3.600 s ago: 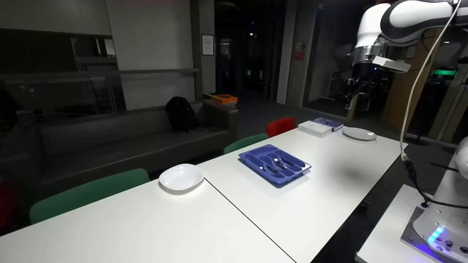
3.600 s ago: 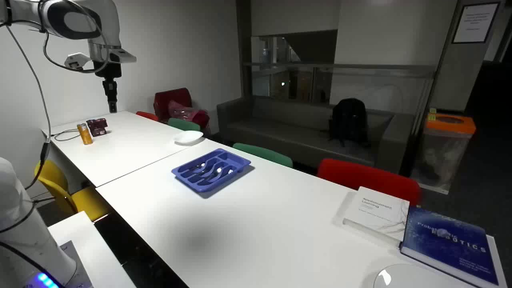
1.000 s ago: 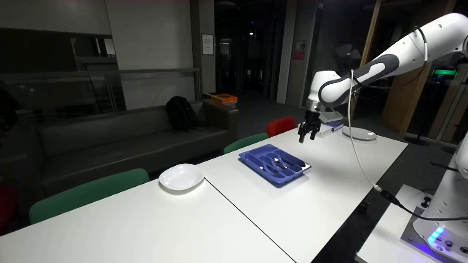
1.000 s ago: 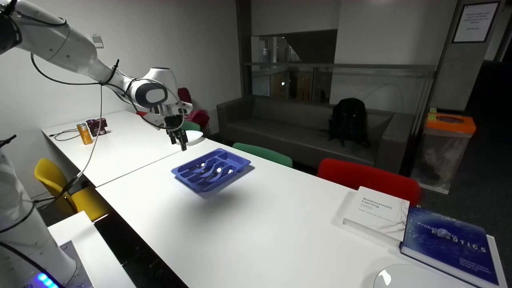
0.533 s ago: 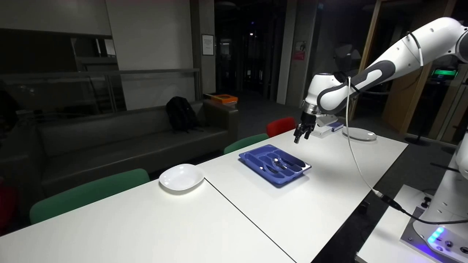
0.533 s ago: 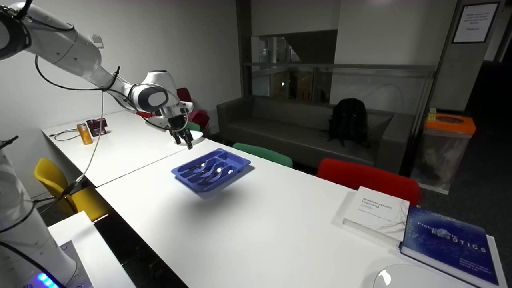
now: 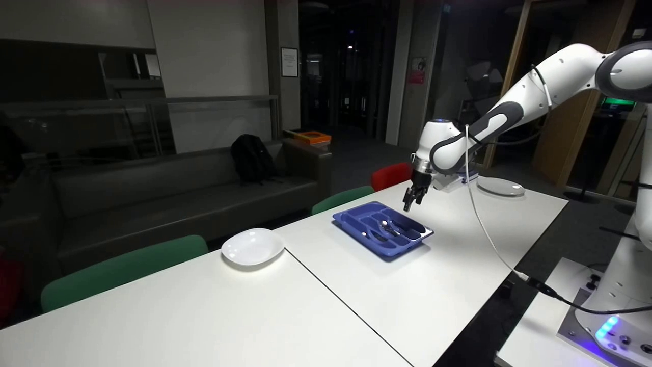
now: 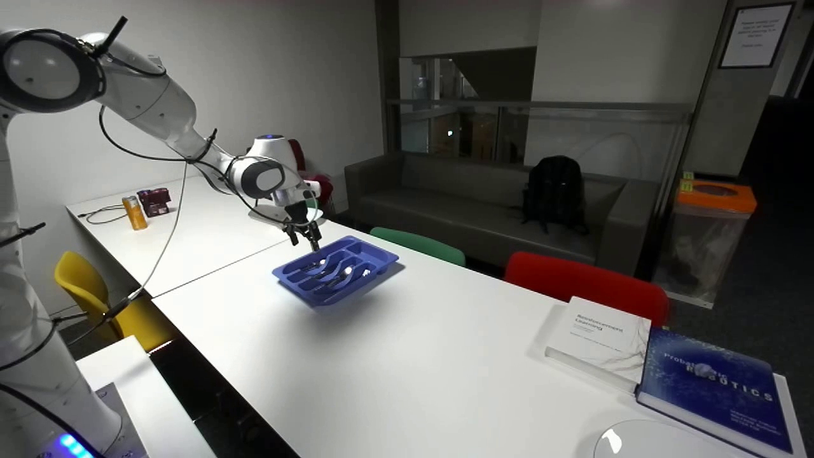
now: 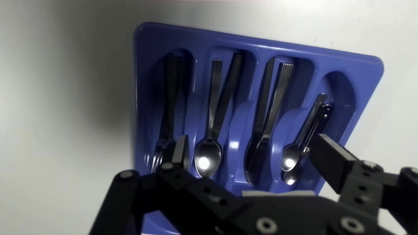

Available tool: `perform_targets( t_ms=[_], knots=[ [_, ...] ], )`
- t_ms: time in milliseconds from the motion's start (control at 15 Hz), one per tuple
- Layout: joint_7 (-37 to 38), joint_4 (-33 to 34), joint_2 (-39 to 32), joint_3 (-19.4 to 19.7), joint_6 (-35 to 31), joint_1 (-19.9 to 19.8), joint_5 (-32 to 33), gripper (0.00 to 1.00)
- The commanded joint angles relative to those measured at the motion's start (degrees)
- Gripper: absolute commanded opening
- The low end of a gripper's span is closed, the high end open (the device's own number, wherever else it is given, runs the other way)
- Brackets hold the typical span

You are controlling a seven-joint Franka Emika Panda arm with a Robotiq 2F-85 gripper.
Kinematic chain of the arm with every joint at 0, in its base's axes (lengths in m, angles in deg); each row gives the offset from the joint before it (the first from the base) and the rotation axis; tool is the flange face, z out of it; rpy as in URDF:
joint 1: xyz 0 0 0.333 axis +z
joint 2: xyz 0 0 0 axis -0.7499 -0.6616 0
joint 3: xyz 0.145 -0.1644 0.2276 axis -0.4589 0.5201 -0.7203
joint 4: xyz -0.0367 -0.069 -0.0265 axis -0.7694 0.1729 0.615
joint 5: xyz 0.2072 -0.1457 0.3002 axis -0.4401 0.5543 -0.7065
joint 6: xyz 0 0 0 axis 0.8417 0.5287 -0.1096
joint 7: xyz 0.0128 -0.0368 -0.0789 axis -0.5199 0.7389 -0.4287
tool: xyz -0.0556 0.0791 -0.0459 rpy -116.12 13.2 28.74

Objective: Pick the cutlery in the rack and put them on the table

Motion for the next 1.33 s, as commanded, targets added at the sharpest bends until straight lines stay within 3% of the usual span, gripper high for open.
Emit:
perform_targets(
  t_ms=[0, 267, 1267],
  knots=[
    [-6.7, 6.1, -5.5, 0.4, 1.7, -1.3, -1.1, 1.00],
    [-9.9, 11.4, -10.9, 0.6, 2.0, -3.0, -2.3, 1.00],
    [-4.7, 21.6, -24.0, 2.2, 1.7, -3.2, -2.9, 1.00]
  ],
)
